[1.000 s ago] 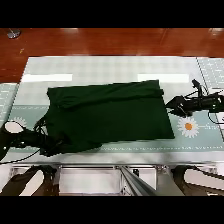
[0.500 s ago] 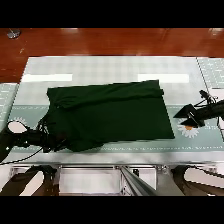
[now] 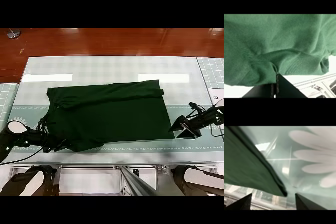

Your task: Fold the shirts.

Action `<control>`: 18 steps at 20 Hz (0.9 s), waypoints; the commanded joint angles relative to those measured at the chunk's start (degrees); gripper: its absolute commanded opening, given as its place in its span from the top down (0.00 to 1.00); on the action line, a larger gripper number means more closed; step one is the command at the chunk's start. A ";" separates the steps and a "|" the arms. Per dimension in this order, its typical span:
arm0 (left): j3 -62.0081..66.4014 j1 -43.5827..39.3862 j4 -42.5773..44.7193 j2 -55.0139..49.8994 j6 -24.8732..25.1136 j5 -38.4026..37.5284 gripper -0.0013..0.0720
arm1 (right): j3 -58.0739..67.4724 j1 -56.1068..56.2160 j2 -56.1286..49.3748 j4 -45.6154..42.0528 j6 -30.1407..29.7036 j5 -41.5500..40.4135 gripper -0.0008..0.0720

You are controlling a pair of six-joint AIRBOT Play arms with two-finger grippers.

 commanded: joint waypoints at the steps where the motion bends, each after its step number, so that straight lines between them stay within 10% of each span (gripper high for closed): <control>1: -0.02 -0.02 -0.17 0.02 0.04 -0.09 0.96 | -0.87 4.52 -0.04 2.73 -1.05 -1.51 0.14; 6: -0.02 -0.02 -0.22 0.02 0.44 -0.28 0.96 | -0.87 7.37 -0.04 4.57 -1.42 -3.52 0.22; 9: 0.07 -0.02 -0.20 0.04 0.46 -0.28 0.96 | -0.79 7.54 -0.04 6.45 -5.09 -2.95 0.96; 18: 17.35 11.21 -0.17 -0.83 6.45 -0.81 0.96 | 17.40 7.58 -0.04 11.37 -4.83 -2.12 0.95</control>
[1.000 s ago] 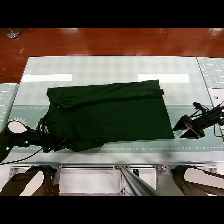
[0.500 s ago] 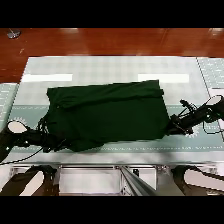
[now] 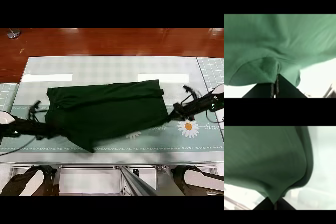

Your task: Fold the shirts.

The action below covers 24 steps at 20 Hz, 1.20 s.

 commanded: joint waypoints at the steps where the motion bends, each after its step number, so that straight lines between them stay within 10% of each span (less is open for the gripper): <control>1: 7.30 5.57 0.02 -1.46 1.46 3.08 0.96 | 7.58 0.07 -0.13 4.96 0.22 -2.03 0.95; 8: 17.31 0.26 -7.76 -17.55 1.46 16.44 0.96 | 18.40 4.35 -9.07 7.98 1.81 -12.37 0.95; 21: 38.14 -3.30 -8.24 -40.59 0.83 16.48 0.96 | 35.19 6.73 -26.99 8.24 6.14 -15.76 0.95; 22: 38.14 -3.30 -8.26 -40.79 0.87 16.02 0.96 | 35.52 6.73 -27.61 9.20 6.14 -16.13 0.89; 24: 38.45 -2.91 -7.74 -40.76 1.66 14.38 0.74 | 36.35 6.49 -27.98 10.29 4.72 -15.50 0.21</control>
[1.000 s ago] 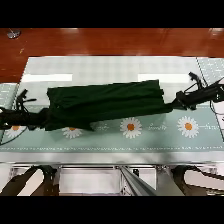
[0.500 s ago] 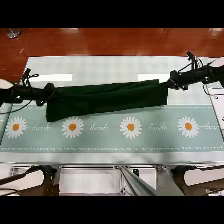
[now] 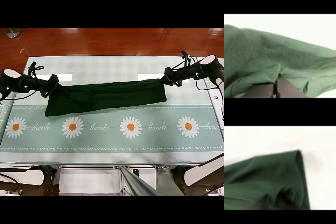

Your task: Fold the shirts.

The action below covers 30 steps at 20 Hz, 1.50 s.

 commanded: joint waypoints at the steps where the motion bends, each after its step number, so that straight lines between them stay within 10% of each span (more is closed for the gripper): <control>1: 2.05 1.25 1.90 -0.96 0.79 -5.18 0.34 | 3.04 -0.81 -1.49 1.27 -2.97 1.99 0.12; 2: 3.78 2.95 3.67 -0.96 0.61 -9.49 0.03 | 5.22 -1.92 -1.49 0.87 -4.13 4.74 0.12; 6: 7.67 10.40 13.55 2.84 -0.98 -21.73 0.02 | 10.99 -8.61 -1.49 -3.50 -3.02 13.07 0.12; 13: -15.87 4.63 14.01 28.92 -3.30 2.58 0.02 | 6.49 -6.99 -5.75 -3.74 -0.57 15.45 0.12; 21: -23.26 -17.35 10.93 38.42 -5.51 8.59 0.02 | 6.49 1.57 -9.33 -0.94 0.31 15.91 0.13; 23: -23.23 -20.20 7.80 35.95 -5.49 12.81 0.03 | 6.71 2.86 -9.33 -0.96 0.31 16.00 0.41; 24: -23.19 -21.09 4.98 34.51 -5.46 14.21 0.18 | 7.17 3.02 -9.25 -0.83 0.33 16.74 0.81; 25: -22.84 -21.75 2.78 32.70 -5.20 14.69 0.83 | 7.76 3.02 -8.81 -0.76 0.44 18.03 0.95; 26: -22.27 -22.43 0.85 31.08 -2.89 14.88 0.96 | 7.87 2.64 -7.65 -1.20 0.39 18.75 0.95; 30: -16.46 -28.35 -4.76 24.92 6.54 14.95 0.96 | 6.05 0.63 1.73 -7.72 0.70 19.74 0.96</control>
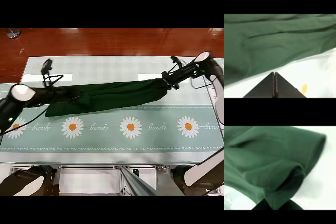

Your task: Fold the shirts.

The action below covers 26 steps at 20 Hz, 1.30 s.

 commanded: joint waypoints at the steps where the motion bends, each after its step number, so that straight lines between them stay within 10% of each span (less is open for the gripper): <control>1: 5.51 -6.82 -4.46 -5.81 6.97 1.57 0.96 | -3.69 -1.40 9.25 -3.48 -0.04 -0.31 0.96; 9: 31.63 -24.15 -1.07 -36.57 0.76 0.55 0.96 | -30.82 -2.21 46.01 -9.27 -0.76 -7.32 0.95; 18: 58.73 -37.16 -2.34 -58.82 -10.54 -5.25 0.96 | -32.11 -2.14 54.01 -3.85 0.00 -6.01 0.95; 26: 68.39 -19.02 1.62 -54.80 -9.22 -24.79 0.96 | -32.11 1.66 54.01 -1.70 0.33 -6.47 0.95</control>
